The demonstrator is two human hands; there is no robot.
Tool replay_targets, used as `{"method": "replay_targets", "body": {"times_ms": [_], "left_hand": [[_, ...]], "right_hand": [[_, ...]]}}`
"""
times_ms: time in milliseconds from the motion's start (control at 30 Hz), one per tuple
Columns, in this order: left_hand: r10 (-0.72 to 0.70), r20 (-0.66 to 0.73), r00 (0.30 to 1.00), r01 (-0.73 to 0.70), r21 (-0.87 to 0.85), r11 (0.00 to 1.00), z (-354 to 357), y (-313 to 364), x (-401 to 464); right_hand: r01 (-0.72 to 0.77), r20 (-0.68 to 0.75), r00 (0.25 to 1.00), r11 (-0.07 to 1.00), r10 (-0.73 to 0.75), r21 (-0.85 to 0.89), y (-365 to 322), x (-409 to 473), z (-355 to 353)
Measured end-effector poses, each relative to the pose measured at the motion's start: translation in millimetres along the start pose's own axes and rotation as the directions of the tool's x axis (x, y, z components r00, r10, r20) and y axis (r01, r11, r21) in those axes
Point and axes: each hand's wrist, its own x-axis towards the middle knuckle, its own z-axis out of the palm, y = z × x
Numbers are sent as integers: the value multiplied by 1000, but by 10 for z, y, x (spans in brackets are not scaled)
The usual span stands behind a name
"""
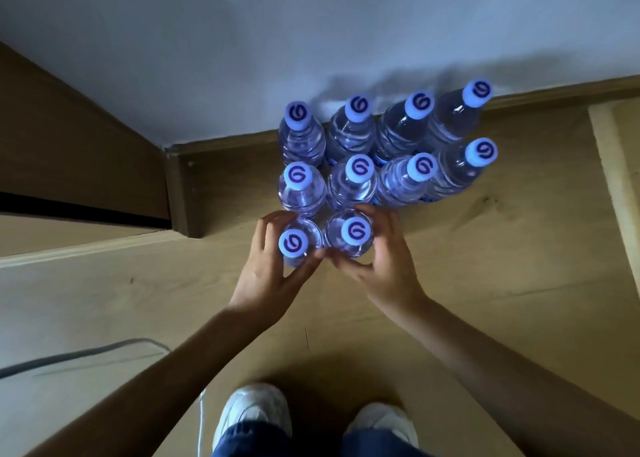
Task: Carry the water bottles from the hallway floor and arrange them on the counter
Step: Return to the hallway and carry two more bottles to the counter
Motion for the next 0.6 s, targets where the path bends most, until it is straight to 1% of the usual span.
{"method": "replay_targets", "body": {"times_ms": [133,200,300,467,600], "left_hand": [[74,-30,997,-73,23,997,64,-48,24],[86,-38,996,-85,20,996,82,-62,38],[80,-40,996,-79,11,997,78,-65,43],[5,-6,1000,-6,-60,998,-51,33,98],[26,49,998,-24,-58,998,-387,407,63]], "right_hand": [[-18,6,1000,999,18,27,52,-2,27],[-19,-13,1000,999,20,45,68,-10,56],[-8,-70,997,998,12,62,65,-25,84],[-32,-115,993,997,41,74,-43,-63,15],[-120,-78,989,986,129,113,-459,-137,-237]]}}
